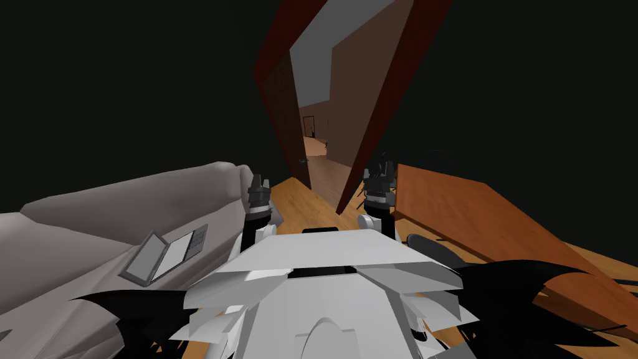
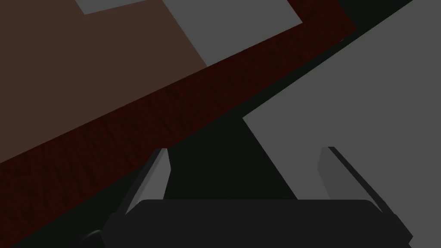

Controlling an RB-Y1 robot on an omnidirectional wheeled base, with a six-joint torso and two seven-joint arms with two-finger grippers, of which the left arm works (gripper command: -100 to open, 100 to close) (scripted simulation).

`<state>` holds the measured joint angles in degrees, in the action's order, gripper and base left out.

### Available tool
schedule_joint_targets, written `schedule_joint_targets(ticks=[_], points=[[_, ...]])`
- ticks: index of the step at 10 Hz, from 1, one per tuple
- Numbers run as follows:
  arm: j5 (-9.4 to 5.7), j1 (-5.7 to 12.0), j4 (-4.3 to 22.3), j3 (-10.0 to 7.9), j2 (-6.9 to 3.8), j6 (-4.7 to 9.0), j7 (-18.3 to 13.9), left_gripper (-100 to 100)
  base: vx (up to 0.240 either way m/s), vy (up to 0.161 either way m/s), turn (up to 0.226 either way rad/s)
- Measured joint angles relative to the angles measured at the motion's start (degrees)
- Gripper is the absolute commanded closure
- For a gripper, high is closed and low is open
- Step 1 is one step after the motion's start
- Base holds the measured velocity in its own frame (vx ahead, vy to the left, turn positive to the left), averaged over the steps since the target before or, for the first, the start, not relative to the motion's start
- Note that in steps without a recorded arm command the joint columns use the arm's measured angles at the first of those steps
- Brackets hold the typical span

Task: Push the door open

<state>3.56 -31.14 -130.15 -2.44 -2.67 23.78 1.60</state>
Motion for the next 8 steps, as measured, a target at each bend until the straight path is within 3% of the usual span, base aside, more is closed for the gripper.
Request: schedule_joint_targets(ticks=[2, 8], points=[[0.37, 0.86, 2.1, 0.99, -0.04, 0.57, -0.1, -100, 0.138, 0.077, -0.036], [0.54, 3.95, 9.8, 2.85, -1.69, 2.85, -2.1, -100, 0.142, 0.077, -0.025]])
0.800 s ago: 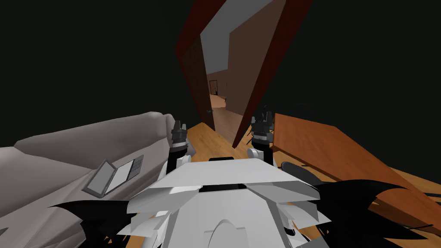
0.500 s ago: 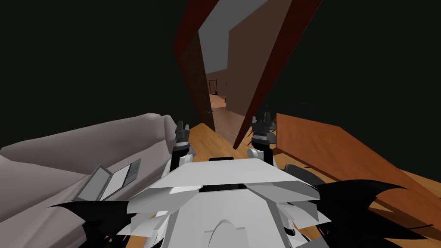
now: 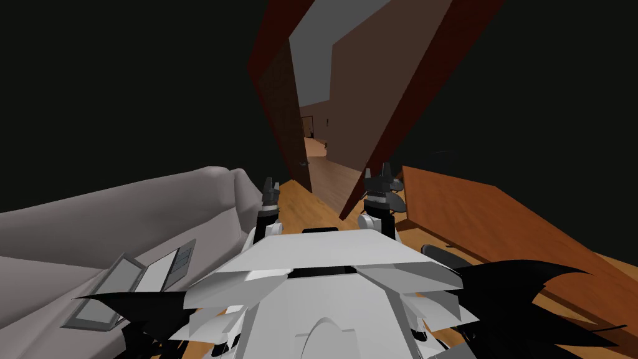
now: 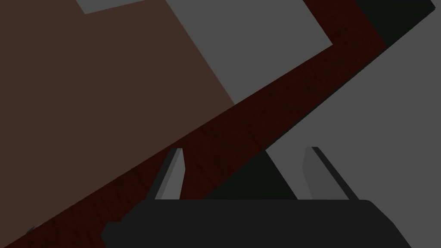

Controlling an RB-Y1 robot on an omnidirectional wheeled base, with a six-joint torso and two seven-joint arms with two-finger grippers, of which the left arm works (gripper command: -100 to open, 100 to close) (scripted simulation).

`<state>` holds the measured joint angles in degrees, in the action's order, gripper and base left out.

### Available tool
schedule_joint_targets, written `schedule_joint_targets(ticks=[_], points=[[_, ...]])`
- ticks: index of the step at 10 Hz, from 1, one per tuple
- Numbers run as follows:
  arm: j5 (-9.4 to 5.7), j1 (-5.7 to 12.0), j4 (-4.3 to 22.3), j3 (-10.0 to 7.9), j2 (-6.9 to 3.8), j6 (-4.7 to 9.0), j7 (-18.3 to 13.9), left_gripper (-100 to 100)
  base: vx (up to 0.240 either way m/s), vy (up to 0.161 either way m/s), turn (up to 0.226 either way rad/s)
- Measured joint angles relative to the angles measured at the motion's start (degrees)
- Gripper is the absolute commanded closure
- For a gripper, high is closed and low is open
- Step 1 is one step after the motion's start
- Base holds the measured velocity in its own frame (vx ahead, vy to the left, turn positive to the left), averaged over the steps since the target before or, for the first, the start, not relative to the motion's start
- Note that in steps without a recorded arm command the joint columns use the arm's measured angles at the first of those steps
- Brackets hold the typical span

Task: Push the door open

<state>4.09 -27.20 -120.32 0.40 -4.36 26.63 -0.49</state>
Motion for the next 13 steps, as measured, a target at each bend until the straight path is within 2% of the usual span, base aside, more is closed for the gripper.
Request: schedule_joint_targets(ticks=[10, 13], points=[[1.11, 6.19, 12.9, 4.20, -0.87, 2.86, -2.3, -100, 0.113, 0.076, -0.026], [1.48, 8.03, 16.9, 5.48, -0.82, 3.85, -2.9, -100, 0.098, 0.070, -0.022]])
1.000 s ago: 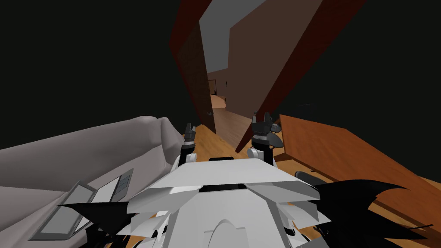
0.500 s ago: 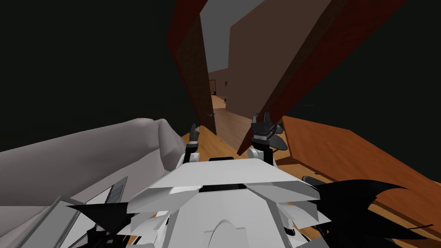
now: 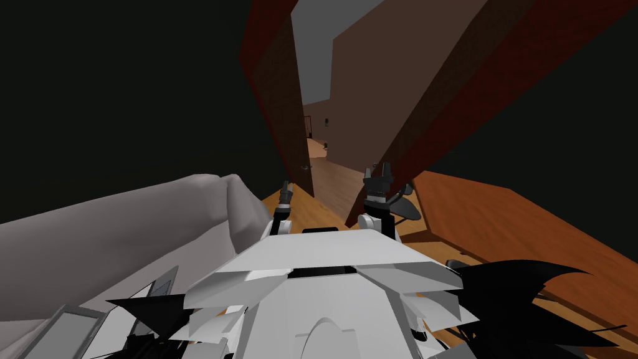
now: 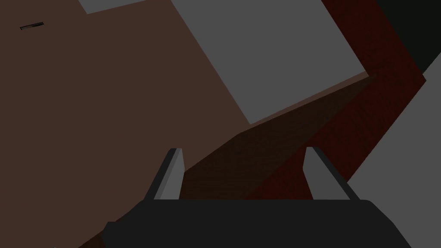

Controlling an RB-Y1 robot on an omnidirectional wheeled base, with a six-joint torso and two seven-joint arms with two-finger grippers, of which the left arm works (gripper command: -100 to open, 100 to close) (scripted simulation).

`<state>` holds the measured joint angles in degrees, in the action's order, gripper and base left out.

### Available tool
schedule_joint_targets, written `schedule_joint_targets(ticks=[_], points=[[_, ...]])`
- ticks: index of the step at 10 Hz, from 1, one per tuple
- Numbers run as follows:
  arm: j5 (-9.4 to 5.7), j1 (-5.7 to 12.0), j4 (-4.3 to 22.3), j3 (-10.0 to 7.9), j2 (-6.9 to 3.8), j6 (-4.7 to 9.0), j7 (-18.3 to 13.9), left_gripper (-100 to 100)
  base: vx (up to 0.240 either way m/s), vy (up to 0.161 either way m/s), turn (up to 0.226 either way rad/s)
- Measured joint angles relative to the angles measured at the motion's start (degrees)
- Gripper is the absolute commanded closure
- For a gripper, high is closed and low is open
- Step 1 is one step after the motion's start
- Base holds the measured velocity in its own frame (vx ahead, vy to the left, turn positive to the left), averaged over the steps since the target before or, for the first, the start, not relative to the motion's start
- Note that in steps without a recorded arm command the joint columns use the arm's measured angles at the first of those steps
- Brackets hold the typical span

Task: Push the door open

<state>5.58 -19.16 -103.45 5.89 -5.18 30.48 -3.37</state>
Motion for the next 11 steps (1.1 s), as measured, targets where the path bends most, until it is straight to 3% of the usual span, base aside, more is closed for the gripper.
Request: schedule_joint_targets(ticks=[3, 5, 9, 11], points=[[0.31, 0.87, 3.4, 1.36, -0.24, 1.27, -0.8, -100, 0.094, 0.073, -0.025], [0.42, 2.35, 6.4, 2.02, -0.47, 2.09, -1.3, -100, 0.091, 0.081, -0.027], [0.86, 4.78, 10.8, 3.76, -0.66, 2.52, -2.4, -100, 0.083, 0.074, -0.022], [0.95, 5.51, 13.0, 4.19, -0.71, 3.43, -2.7, -100, 0.064, 0.049, -0.020]])
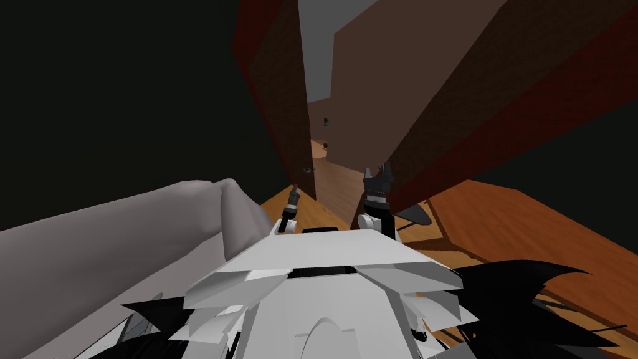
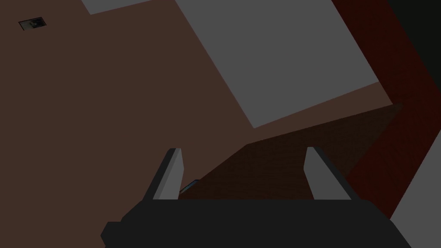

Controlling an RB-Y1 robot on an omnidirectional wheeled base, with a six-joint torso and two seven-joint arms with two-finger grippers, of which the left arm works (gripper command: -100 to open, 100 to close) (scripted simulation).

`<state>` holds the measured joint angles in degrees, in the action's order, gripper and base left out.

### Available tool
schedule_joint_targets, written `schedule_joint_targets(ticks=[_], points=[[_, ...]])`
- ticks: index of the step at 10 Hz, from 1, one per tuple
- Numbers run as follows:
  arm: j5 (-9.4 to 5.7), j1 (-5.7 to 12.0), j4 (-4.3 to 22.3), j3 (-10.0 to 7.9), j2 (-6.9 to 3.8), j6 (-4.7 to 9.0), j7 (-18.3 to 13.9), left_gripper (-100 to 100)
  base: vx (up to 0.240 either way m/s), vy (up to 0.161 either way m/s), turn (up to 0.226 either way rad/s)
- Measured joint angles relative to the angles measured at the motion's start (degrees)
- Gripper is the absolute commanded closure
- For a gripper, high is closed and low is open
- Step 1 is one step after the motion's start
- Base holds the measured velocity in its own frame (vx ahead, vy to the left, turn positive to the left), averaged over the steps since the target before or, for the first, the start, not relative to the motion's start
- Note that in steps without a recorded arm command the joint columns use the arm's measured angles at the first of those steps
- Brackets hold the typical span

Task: Push the door open

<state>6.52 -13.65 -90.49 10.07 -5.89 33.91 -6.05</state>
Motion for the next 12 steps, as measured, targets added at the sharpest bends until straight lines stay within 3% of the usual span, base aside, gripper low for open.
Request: schedule_joint_targets(ticks=[2, 12], points=[[0.16, 1.37, 3.4, 0.71, -0.01, 1.23, -0.4, -100, 0.112, 0.091, -0.032], [1.25, 6.92, 16.0, 5.14, -0.19, 4.18, -3.0, -100, 0.089, 0.083, -0.025]])
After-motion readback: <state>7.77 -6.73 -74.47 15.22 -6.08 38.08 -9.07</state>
